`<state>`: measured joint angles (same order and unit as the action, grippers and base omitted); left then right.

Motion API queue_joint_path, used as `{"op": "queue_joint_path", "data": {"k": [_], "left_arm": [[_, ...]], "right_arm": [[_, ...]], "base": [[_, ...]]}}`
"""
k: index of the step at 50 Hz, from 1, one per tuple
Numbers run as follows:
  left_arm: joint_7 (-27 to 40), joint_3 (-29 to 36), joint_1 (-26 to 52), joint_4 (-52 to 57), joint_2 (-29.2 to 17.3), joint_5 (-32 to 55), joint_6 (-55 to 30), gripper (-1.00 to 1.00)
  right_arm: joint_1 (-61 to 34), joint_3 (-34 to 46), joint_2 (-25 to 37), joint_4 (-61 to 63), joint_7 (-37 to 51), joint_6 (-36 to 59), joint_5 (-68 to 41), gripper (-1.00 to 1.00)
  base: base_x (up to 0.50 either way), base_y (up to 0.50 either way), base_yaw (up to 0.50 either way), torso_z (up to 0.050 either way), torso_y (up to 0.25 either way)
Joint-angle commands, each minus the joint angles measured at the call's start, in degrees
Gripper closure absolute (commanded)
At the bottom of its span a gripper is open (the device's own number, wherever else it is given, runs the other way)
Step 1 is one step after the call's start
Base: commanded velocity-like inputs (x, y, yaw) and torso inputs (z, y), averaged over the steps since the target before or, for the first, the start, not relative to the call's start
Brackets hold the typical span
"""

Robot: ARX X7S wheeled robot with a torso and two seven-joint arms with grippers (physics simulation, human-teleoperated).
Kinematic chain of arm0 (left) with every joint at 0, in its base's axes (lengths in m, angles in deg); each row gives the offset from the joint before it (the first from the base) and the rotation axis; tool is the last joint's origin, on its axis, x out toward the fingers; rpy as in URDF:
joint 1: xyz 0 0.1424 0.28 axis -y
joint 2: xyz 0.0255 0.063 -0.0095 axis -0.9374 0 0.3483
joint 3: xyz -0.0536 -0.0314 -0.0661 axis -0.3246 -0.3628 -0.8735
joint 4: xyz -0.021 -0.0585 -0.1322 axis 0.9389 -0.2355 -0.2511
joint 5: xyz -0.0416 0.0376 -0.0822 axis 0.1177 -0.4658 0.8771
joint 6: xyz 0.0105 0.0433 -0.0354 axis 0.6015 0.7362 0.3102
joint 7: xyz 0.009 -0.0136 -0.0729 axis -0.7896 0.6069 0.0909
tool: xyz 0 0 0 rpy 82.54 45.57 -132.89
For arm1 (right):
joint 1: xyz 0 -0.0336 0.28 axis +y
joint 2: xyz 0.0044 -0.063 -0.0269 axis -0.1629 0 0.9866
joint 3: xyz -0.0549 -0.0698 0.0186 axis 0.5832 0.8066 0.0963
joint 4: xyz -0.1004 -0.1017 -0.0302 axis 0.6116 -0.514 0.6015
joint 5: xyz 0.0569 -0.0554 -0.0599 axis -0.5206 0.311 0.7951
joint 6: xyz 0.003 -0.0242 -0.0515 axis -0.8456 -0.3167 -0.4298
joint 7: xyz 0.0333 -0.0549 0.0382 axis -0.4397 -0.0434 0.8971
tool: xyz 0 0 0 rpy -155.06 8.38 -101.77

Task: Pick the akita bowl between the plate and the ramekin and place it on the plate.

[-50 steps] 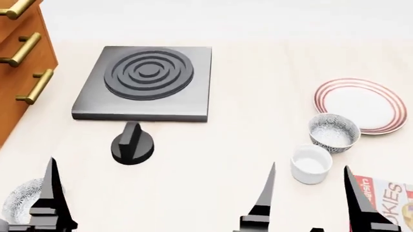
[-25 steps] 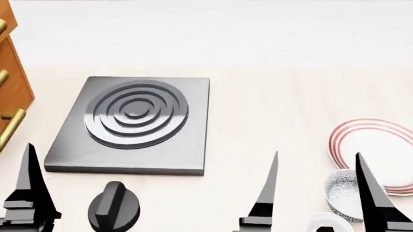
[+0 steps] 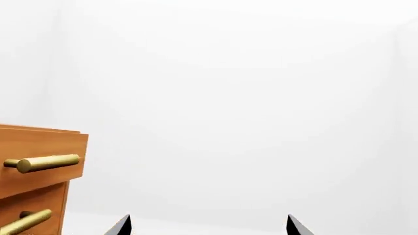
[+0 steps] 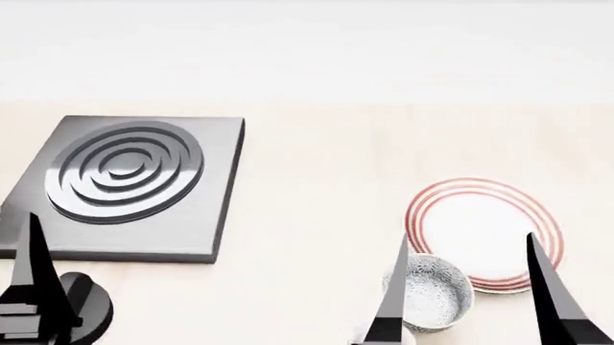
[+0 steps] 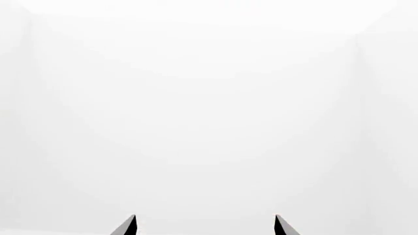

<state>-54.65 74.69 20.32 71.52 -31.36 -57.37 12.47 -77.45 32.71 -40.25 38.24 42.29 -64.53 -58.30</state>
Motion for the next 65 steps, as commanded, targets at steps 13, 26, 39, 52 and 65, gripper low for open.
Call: {"op": "queue_joint_path", "data": {"k": [13, 26, 39, 52, 65], "left_arm": [[1.0, 0.8, 0.3, 0.3, -1.0, 0.3, 0.3, -1.0], [1.4, 1.2, 0.2, -0.4, -1.3, 0.4, 1.0, -1.0], [1.9, 1.2, 0.1, -1.5, -1.6, 0.6, 1.9, -1.0], [2.3, 1.6, 0.0, -1.9, -1.9, 0.7, 2.4, -1.0], [2.9, 1.7, 0.0, -1.9, -2.3, 1.1, 2.5, -1.0]], "right_arm": [[0.3, 0.7, 1.2, -0.2, -0.3, -1.6, -1.1, -1.0], [0.7, 1.2, 1.7, -1.0, -0.8, -2.8, -1.9, -1.0], [-0.3, 2.7, 1.8, -1.8, 0.0, 0.2, -1.0, -1.0], [0.4, 3.0, 1.9, -2.6, 0.3, -2.9, -0.4, -1.0], [0.6, 3.4, 2.5, -2.0, 0.3, -3.8, -0.6, -1.0]], "base": [[-0.13, -0.5, 0.0, 0.0, 0.0], [-0.1, -0.5, 0.0, 0.0, 0.0], [-0.02, -0.23, 0.0, 0.0, 0.0], [0.0, -0.06, 0.0, 0.0, 0.0], [0.31, 0.0, 0.0, 0.0, 0.0]]}}
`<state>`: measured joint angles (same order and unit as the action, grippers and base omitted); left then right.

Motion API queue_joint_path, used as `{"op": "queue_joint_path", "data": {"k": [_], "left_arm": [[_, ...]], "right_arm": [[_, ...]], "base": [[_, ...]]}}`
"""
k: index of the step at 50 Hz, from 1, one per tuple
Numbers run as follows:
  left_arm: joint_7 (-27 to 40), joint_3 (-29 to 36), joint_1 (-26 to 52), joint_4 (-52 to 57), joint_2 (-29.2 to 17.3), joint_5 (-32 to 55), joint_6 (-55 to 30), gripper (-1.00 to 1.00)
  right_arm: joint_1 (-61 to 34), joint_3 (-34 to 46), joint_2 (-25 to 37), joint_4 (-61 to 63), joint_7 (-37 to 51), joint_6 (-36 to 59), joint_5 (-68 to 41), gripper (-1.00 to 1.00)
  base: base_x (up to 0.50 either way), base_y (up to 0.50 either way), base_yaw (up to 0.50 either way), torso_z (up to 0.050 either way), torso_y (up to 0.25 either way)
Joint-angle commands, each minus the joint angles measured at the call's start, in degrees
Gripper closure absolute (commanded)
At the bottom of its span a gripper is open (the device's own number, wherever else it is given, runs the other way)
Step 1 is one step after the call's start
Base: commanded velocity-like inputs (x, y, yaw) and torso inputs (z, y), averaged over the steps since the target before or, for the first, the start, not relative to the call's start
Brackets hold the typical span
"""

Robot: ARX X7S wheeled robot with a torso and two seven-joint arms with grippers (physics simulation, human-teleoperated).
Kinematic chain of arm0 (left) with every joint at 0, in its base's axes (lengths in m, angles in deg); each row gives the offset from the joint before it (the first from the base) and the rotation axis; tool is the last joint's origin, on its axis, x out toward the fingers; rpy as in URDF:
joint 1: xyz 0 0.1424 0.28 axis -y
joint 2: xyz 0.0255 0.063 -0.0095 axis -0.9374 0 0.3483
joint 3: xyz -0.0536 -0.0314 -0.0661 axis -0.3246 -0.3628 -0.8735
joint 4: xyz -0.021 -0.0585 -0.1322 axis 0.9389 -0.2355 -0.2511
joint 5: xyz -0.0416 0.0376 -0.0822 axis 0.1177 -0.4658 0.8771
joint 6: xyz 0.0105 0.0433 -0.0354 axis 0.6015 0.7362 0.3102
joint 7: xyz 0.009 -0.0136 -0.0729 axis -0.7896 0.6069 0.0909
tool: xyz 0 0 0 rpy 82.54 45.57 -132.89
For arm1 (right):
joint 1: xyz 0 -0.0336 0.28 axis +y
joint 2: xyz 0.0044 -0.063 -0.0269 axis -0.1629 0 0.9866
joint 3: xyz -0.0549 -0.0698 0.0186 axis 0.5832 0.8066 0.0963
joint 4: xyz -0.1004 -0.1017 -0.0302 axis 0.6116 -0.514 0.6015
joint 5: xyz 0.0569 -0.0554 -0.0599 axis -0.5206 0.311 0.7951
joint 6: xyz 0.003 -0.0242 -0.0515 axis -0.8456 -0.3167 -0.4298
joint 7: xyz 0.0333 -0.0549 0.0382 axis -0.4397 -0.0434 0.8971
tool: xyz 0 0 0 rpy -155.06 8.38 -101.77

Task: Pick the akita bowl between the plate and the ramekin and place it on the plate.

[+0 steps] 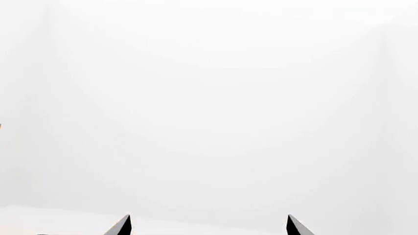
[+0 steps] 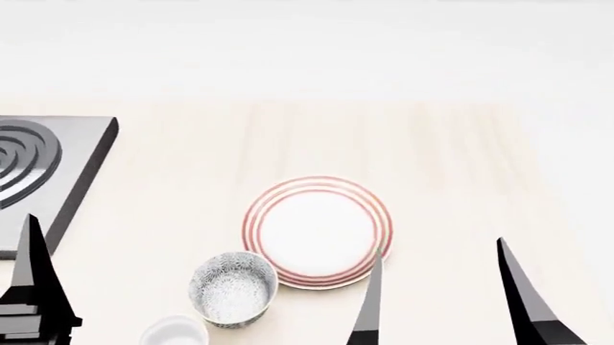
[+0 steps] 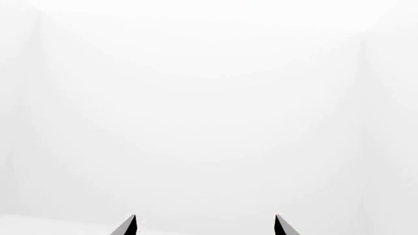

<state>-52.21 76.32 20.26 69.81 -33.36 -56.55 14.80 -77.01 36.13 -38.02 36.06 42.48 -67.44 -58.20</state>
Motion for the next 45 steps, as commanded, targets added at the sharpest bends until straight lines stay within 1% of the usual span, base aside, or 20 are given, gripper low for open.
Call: {"op": "queue_joint_path", "data": {"k": [1, 18, 21, 22, 24, 26, 27, 30, 31, 32, 34, 36, 37, 40, 41, 44, 45], "left_arm": [[0.5, 0.1, 0.0, -0.2, -0.3, 0.3, 0.2, -1.0], [1.2, 0.6, 0.2, 0.4, -0.9, 0.7, -0.2, -1.0], [1.8, 0.5, 0.8, 1.5, -1.2, 2.6, -3.3, -1.0], [2.0, 0.6, 1.0, 1.8, -1.3, 2.5, -3.7, -1.0], [2.4, 0.8, 1.3, 2.8, -1.6, 2.7, -5.2, -1.0], [3.4, 0.8, 2.3, 4.7, -2.3, 3.3, -8.1, -1.0], [4.0, 0.2, 3.4, 5.8, -2.7, 6.1, -12.0, -1.0], [5.1, -0.2, 5.2, 6.7, -3.3, 7.4, -15.2, -1.0], [5.7, -0.4, 6.5, 8.2, -4.1, 8.7, -17.9, -1.0], [5.7, -0.4, 6.5, 8.3, -4.1, 8.7, -18.0, -1.0], [6.4, -0.7, 8.6, 9.8, -5.3, 11.3, -22.5, -1.0], [6.8, -0.5, 9.7, 10.6, -6.1, 11.7, -24.4, -1.0], [7.1, -0.4, 10.8, 11.4, -6.8, 12.3, -26.3, -1.0], [7.4, -0.6, 12.0, 12.2, -7.6, 13.4, -28.4, -1.0], [7.6, -0.7, 12.9, 12.4, -8.2, 14.1, -30.0, -1.0], [8.6, -1.7, 14.9, 13.3, -8.8, 16.1, -32.9, -1.0], [9.3, -2.5, 16.5, 14.1, -9.2, 17.6, -34.8, -1.0]], "right_arm": [[0.1, 0.0, 0.4, 0.3, 0.1, -0.7, -0.8, -1.0], [0.0, -0.2, 1.0, 0.9, -0.1, -0.9, -2.9, -1.0], [-1.0, -0.8, 0.7, 1.3, 1.2, 2.4, -3.4, -1.0], [-1.4, -0.9, 0.8, 2.0, 1.7, 4.8, -3.8, -1.0], [-1.8, -1.5, 0.9, 2.8, 1.6, 5.3, -5.4, -1.0], [-3.5, -2.4, 1.4, 4.6, 2.5, 10.4, -7.1, -1.0], [-5.1, -3.0, 2.0, 5.9, 3.2, 14.3, -8.3, -1.0], [-7.3, -4.1, 2.9, 8.1, 3.7, 19.9, -11.4, -1.0], [-9.2, -5.0, 3.8, 10.2, 4.1, 24.2, -13.9, -1.0], [-9.3, -5.0, 3.8, 10.4, 4.2, 24.4, -14.0, -1.0], [-12.5, -6.4, 4.7, 12.1, 4.8, 30.2, -18.0, -1.0], [-14.1, -6.4, 5.3, 12.7, 5.4, 32.8, -18.9, -1.0], [-17.2, -6.5, 6.8, 14.2, 5.8, 37.7, -20.9, -1.0], [-19.3, -5.4, 8.3, 14.9, 5.8, 40.6, -21.1, -1.0], [-22.5, -5.6, 8.9, 15.4, 6.2, 45.3, -23.6, -1.0], [-25.3, -6.5, 9.2, 16.5, 6.6, 48.9, -26.3, -1.0], [-27.9, -7.5, 9.4, 17.5, 7.0, 52.1, -29.0, -1.0]], "base": [[0.5, 0.0, 0.0, 0.0, 0.0], [0.5, 0.0, 0.0, 0.0, 0.0], [0.5, 0.0, 0.0, 0.0, 0.0], [0.5, 0.0, 0.0, 0.0, 0.0], [0.0, 0.0, 0.0, 0.0, 0.0], [0.0, 0.0, 0.0, 0.0, 0.0], [0.0, 0.0, 0.0, 0.0, 0.0], [0.0, 0.0, 0.0, 0.0, 0.0], [0.0, 0.0, 0.0, 0.0, 0.0], [0.0, 0.0, 0.0, 0.0, 0.0], [0.0, 0.0, 0.0, 0.0, 0.0], [0.0, 0.0, 0.0, 0.0, 0.0], [0.0, 0.0, 0.0, 0.0, 0.0], [0.0, 0.0, 0.0, 0.0, 0.0], [0.0, 0.0, 0.0, 0.0, 0.0], [0.0, 0.0, 0.0, 0.0, 0.0], [0.0, 0.0, 0.0, 0.0, 0.0]]}}
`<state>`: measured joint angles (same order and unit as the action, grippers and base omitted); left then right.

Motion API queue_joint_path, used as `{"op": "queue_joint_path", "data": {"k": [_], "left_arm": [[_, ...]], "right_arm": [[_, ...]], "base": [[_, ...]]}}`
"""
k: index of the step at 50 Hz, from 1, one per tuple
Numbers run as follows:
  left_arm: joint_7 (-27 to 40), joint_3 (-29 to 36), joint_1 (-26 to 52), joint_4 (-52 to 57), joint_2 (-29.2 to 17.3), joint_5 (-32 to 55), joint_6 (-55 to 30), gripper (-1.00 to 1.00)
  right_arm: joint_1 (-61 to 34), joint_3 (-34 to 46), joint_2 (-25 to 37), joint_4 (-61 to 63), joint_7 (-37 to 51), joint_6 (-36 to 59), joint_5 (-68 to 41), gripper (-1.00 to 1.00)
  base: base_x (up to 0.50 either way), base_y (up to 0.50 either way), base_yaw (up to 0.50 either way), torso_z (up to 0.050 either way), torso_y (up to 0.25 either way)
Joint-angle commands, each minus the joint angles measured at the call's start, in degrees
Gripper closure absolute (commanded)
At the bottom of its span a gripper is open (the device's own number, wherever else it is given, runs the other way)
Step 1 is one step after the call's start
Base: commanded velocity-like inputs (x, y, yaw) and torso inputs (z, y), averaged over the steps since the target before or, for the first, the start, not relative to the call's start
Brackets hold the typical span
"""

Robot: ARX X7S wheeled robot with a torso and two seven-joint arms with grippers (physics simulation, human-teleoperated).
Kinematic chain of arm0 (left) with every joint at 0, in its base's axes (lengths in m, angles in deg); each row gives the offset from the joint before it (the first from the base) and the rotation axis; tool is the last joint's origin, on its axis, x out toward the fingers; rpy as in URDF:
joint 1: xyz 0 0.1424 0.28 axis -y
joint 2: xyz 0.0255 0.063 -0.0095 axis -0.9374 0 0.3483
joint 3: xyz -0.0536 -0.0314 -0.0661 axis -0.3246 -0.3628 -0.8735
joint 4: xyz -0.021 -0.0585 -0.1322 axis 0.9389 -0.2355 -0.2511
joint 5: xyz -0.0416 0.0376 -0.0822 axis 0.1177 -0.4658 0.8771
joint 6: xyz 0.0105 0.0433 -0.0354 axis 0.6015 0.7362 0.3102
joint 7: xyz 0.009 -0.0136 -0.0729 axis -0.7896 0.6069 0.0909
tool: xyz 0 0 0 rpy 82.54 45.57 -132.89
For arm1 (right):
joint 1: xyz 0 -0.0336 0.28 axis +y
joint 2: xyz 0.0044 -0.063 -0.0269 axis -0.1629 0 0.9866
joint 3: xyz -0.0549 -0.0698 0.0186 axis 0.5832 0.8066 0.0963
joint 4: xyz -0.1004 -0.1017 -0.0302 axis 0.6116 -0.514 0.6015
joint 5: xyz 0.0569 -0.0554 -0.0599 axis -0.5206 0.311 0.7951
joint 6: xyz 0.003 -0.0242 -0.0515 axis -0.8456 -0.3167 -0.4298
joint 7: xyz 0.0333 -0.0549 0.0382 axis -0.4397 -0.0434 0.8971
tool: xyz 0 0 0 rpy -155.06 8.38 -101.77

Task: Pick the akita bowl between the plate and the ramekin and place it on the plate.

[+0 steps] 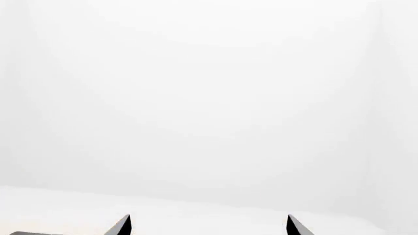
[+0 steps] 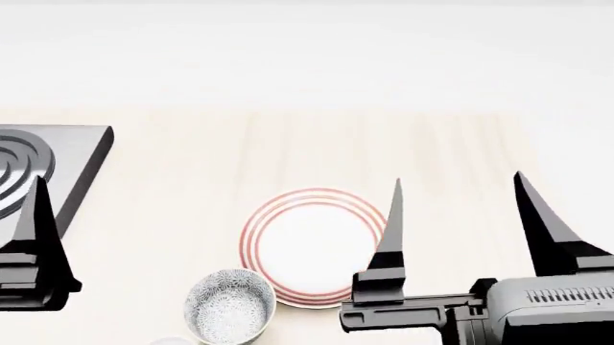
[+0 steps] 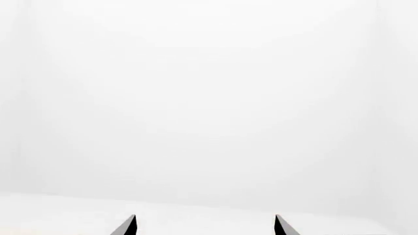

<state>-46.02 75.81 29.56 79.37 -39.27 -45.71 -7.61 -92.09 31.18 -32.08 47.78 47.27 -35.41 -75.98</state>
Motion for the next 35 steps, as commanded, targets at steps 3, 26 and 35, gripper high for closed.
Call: {"op": "queue_joint_path", "data": {"k": [3, 26, 35], "left_arm": [[3.7, -2.1, 8.7, 5.2, -3.8, 7.4, -13.9, -1.0], [3.6, 1.7, 11.9, 0.8, -6.9, 4.2, -15.4, -1.0], [3.1, 1.6, 11.1, 0.4, -7.1, 4.3, -14.4, -1.0]], "right_arm": [[-15.7, -2.3, 4.3, 6.4, 2.7, 22.6, -12.3, -1.0], [-55.5, 42.2, 14.6, -18.7, -15.7, 27.4, 4.2, -1.0], [-66.4, 56.3, 11.0, -34.1, -25.4, 19.0, 12.0, -1.0]], "base": [[0.0, 0.0, 0.0, 0.0, 0.0], [0.0, 0.0, 0.0, 0.0, 0.0], [0.0, 0.0, 0.0, 0.0, 0.0]]}}
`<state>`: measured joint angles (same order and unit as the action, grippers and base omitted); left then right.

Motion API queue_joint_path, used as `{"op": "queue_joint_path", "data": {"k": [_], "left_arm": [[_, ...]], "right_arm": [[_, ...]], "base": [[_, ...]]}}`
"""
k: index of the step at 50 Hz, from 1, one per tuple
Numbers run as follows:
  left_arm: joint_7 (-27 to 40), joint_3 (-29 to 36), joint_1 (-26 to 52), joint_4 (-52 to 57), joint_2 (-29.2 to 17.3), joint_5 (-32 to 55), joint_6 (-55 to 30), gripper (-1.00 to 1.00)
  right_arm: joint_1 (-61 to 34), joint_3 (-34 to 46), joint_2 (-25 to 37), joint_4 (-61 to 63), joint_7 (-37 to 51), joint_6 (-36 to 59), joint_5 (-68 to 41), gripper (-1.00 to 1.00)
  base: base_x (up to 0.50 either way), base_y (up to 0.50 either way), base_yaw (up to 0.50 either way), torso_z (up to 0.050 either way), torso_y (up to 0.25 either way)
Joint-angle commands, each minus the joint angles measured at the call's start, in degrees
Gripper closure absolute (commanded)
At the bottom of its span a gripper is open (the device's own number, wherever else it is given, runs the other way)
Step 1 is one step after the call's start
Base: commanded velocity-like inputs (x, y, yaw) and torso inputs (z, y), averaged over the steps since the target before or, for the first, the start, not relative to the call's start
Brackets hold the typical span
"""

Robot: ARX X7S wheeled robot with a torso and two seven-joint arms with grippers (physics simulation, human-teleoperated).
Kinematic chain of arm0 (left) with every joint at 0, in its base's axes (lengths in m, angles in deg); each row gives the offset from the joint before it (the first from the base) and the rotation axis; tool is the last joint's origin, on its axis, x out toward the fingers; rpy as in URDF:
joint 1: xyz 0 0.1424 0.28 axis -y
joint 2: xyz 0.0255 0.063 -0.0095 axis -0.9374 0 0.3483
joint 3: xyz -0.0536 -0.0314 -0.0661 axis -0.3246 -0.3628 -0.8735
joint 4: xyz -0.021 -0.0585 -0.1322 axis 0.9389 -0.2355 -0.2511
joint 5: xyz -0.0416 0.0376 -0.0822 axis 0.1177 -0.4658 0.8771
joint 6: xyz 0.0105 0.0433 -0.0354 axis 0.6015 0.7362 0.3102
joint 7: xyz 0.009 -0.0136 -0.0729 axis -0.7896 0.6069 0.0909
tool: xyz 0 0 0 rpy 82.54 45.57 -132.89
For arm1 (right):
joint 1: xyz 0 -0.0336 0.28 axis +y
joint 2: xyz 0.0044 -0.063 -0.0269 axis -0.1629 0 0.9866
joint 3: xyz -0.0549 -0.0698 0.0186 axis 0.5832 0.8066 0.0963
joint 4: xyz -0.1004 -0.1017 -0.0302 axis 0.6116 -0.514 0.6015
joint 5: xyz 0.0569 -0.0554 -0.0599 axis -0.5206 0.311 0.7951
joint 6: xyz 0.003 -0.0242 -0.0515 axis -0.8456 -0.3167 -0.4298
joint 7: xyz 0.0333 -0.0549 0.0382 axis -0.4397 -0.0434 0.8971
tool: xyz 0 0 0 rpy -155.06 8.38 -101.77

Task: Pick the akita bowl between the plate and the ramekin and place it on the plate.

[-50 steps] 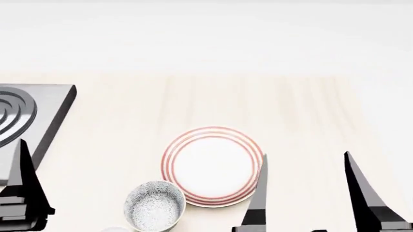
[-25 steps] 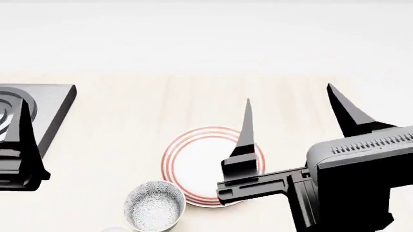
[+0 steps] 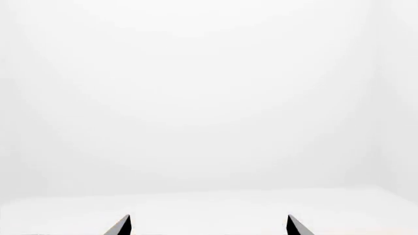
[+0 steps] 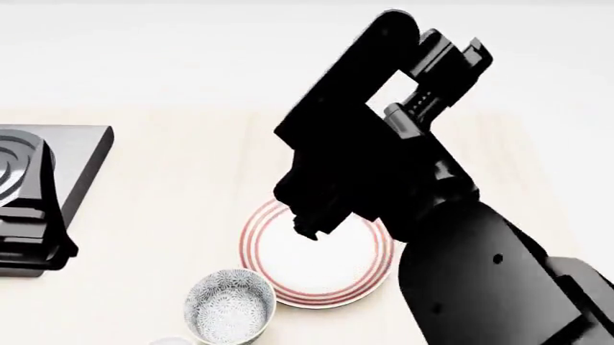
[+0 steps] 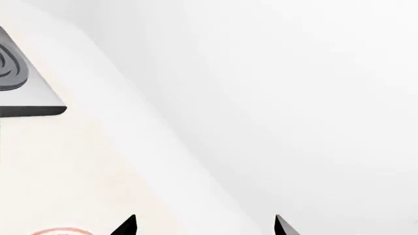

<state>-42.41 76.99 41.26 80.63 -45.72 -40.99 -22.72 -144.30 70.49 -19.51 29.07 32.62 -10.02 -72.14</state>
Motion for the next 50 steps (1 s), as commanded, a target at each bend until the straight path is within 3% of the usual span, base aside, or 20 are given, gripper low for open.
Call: {"op": "queue_joint_path", "data": {"k": [1, 10, 17, 37, 50], "left_arm": [[-0.5, 0.5, -0.7, -0.9, -0.6, -0.5, 0.9, -1.0], [-0.5, 0.4, -1.4, -0.9, -0.9, -0.6, 1.5, -1.0], [-0.7, 0.5, -2.0, -0.5, -1.0, -0.1, 1.5, -1.0], [-0.8, 0.1, -2.4, -0.3, -1.7, 0.6, 1.7, -1.0], [-0.7, -0.4, -3.0, -0.4, -1.7, 1.5, 2.0, -1.0]], "right_arm": [[-15.1, 18.5, -1.7, -16.4, -12.1, -7.4, 8.8, -1.0], [-20.4, 30.7, -3.2, -19.9, -24.5, -10.4, 11.6, -1.0], [-20.3, 30.0, -4.9, -19.6, -30.2, -10.5, 6.6, -1.0], [-17.6, 33.4, -7.3, -17.4, -32.4, -10.3, 5.0, -1.0], [-15.1, 35.4, -10.5, -24.7, -31.8, -15.8, 6.9, -1.0]], "base": [[0.0, 0.0, 0.0, 0.0, 0.0], [0.0, 0.0, 0.0, 0.0, 0.0], [0.0, 0.0, 0.0, 0.0, 0.0], [0.0, 0.0, 0.0, 0.0, 0.0], [0.0, 0.0, 0.0, 0.0, 0.0]]}}
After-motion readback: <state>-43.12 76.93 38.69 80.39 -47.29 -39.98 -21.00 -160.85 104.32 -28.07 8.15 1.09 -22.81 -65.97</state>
